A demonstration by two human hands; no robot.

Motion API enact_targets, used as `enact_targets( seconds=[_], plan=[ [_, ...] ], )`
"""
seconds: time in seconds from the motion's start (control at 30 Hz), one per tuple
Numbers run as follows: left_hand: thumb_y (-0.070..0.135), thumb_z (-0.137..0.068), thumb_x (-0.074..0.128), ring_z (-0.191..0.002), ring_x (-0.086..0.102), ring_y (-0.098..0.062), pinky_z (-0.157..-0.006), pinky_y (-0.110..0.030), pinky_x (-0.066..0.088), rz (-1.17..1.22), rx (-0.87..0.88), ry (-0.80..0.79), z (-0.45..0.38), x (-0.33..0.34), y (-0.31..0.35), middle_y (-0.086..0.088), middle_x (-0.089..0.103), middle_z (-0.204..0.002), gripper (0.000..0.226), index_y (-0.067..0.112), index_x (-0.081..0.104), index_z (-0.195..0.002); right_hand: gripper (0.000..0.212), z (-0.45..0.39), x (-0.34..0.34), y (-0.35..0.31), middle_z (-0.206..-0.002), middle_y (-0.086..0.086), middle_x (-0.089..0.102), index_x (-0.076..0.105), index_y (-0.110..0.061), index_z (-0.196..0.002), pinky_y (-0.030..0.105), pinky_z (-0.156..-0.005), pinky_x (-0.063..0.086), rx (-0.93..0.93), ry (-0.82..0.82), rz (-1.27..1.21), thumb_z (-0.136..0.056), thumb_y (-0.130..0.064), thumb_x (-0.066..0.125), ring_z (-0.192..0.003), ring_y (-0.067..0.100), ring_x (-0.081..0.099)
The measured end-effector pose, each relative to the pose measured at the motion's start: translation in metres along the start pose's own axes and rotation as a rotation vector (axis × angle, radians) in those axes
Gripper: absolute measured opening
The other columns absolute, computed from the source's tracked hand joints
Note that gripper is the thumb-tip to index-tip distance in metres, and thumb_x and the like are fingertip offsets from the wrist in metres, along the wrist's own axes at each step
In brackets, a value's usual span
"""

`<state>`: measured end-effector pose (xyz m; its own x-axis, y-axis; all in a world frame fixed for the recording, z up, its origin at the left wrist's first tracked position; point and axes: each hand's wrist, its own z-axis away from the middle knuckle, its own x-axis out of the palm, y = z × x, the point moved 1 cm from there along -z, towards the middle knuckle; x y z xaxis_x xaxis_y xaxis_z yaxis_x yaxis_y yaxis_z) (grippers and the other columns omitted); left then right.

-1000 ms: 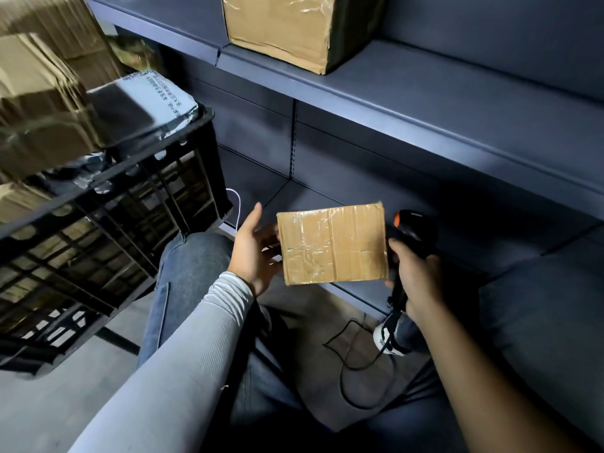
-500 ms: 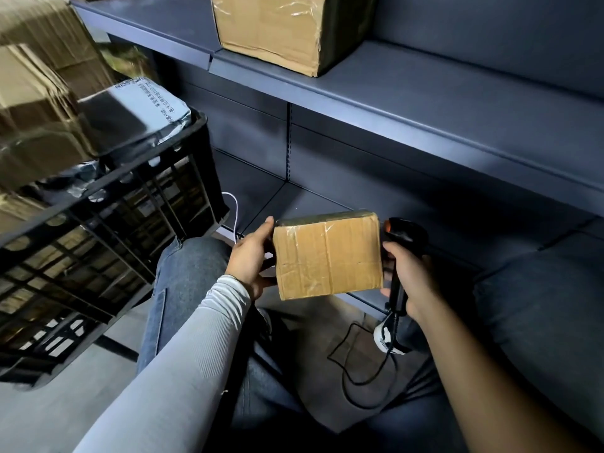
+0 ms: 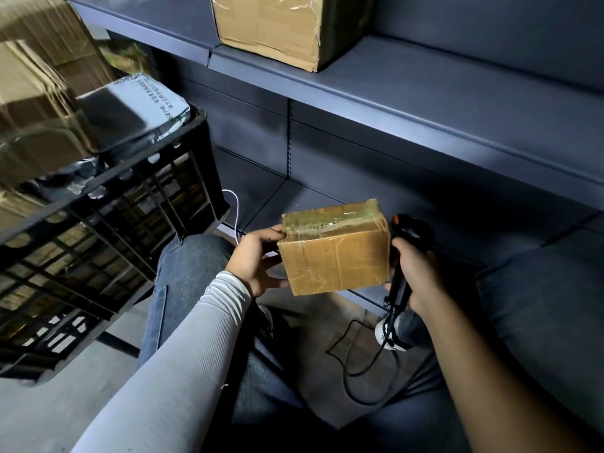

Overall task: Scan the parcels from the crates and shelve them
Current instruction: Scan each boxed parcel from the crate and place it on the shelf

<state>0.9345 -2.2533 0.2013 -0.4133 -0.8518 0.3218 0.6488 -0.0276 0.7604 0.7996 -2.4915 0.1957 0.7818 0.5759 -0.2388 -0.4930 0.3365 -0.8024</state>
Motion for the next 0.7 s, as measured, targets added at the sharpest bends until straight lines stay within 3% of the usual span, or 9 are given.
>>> enact_targets(
  seconds=[0.07,0.27,0.4,0.43,0.53,0.6,0.7],
  plan=[
    [0.025,-0.083,0.052,-0.112,0.055,-0.021,-0.081,-0.051,0.053,-0.051,-0.007,-0.083,0.000,0.000,0.000,0.002,0.061,-0.111,0.046,0.024,0.070,-0.125,0.053,-0.003,-0.002,-0.001,-0.111,0.015,0.071,0.063,-0.014,-0.127,0.039,-0.062,0.060,0.002,0.011,-0.024,-0.087,-0.049,0.070,-0.083,0.029,0.070],
    [0.009,-0.071,0.054,-0.128,0.051,-0.032,-0.087,-0.062,0.057,-0.002,0.002,-0.134,0.000,0.001,0.001,-0.006,0.060,-0.135,0.068,0.033,0.067,-0.134,0.035,-0.001,-0.005,-0.005,-0.111,0.005,0.070,0.070,-0.023,-0.118,0.036,-0.066,0.050,0.021,-0.119,-0.078,-0.097,-0.049,0.060,-0.093,0.024,0.066],
    [-0.004,-0.072,0.042,-0.119,0.057,-0.030,-0.093,-0.067,0.054,0.088,0.061,-0.122,0.008,0.005,0.007,0.000,0.065,-0.123,0.068,0.026,0.068,-0.127,0.016,0.000,-0.009,-0.007,-0.102,0.012,0.062,0.067,-0.015,-0.099,0.036,-0.066,0.050,0.000,-0.153,-0.110,-0.097,-0.030,0.060,-0.084,0.022,0.059],
    [0.000,-0.074,0.043,-0.113,0.058,-0.026,-0.092,-0.062,0.055,0.130,0.084,-0.109,0.009,0.005,0.008,0.001,0.065,-0.118,0.061,0.025,0.069,-0.123,0.012,-0.001,-0.010,-0.006,-0.099,0.012,0.062,0.066,-0.015,-0.096,0.035,-0.064,0.050,-0.007,-0.150,-0.101,-0.096,-0.025,0.061,-0.080,0.021,0.060],
    [0.022,-0.087,0.055,-0.091,0.055,-0.018,-0.070,-0.033,0.047,0.227,0.153,-0.047,0.011,0.004,0.012,0.004,0.062,-0.101,0.025,0.029,0.072,-0.105,0.013,0.006,-0.009,-0.008,-0.079,0.007,0.065,0.065,-0.017,-0.083,0.031,-0.058,0.049,0.002,-0.177,-0.087,-0.093,-0.023,0.058,-0.062,0.019,0.063],
    [0.026,-0.094,0.060,-0.085,0.055,-0.016,-0.064,-0.029,0.043,0.205,0.203,-0.032,0.009,0.004,0.011,0.006,0.064,-0.092,0.011,0.029,0.070,-0.097,0.023,0.011,-0.006,-0.010,-0.074,0.003,0.067,0.067,-0.019,-0.083,0.032,-0.061,0.052,0.036,-0.238,-0.140,-0.097,-0.034,0.057,-0.061,0.020,0.065],
    [0.013,-0.094,0.062,-0.084,0.057,-0.016,-0.064,-0.027,0.048,0.184,0.314,-0.019,0.006,0.004,0.008,0.006,0.069,-0.093,0.019,0.028,0.069,-0.103,0.030,0.017,-0.005,-0.016,-0.077,0.001,0.071,0.075,-0.020,-0.086,0.030,-0.060,0.054,0.008,-0.313,-0.177,-0.096,-0.046,0.062,-0.066,0.021,0.067]
  ],
)
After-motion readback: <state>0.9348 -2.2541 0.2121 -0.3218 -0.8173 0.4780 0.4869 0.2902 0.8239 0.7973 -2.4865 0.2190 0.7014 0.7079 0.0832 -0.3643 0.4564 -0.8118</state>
